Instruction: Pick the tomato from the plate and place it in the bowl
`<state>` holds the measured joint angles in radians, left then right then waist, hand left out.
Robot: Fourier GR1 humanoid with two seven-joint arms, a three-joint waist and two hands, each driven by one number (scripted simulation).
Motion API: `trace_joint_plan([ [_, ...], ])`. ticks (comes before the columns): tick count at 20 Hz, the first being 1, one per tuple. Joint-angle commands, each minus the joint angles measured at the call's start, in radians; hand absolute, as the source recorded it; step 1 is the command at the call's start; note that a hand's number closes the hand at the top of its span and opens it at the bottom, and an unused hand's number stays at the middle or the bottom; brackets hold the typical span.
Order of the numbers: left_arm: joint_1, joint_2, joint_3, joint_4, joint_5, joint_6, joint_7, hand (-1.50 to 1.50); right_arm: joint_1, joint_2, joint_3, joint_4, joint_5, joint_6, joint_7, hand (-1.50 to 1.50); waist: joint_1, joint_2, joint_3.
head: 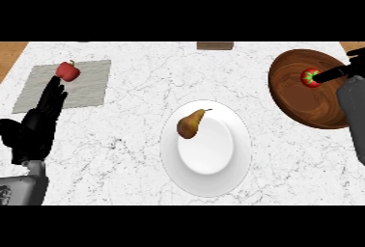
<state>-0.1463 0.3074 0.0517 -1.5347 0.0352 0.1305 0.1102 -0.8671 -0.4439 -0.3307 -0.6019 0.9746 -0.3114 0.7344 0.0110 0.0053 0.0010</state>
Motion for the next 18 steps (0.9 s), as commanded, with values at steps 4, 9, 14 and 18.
trace_joint_plan([
  [4, 0.005, 0.008, 0.02, -0.002, -0.002, 0.0, 0.016, 0.0, 0.088, 0.019, -0.141, -0.132, -0.211, -0.135, -0.253, -1.5, -0.024, -0.009, 0.001],
  [9, 0.029, 0.014, 0.028, 0.002, -0.004, -0.003, 0.002, 0.0, 0.085, 0.082, -0.245, -0.329, -0.36, -0.312, -0.363, -1.5, -0.038, -0.016, 0.001],
  [14, 0.066, 0.026, 0.064, -0.012, 0.027, -0.035, -0.034, 0.0, 0.295, 0.108, -0.309, -0.583, -0.533, -0.226, -0.411, -1.5, -0.038, -0.015, -0.001],
  [18, 0.051, 0.016, 0.037, -0.035, -0.009, -0.005, 0.04, 0.0, 0.517, 0.15, -0.338, -0.843, -0.619, -0.119, -0.355, -1.5, -0.059, -0.02, -0.001],
])
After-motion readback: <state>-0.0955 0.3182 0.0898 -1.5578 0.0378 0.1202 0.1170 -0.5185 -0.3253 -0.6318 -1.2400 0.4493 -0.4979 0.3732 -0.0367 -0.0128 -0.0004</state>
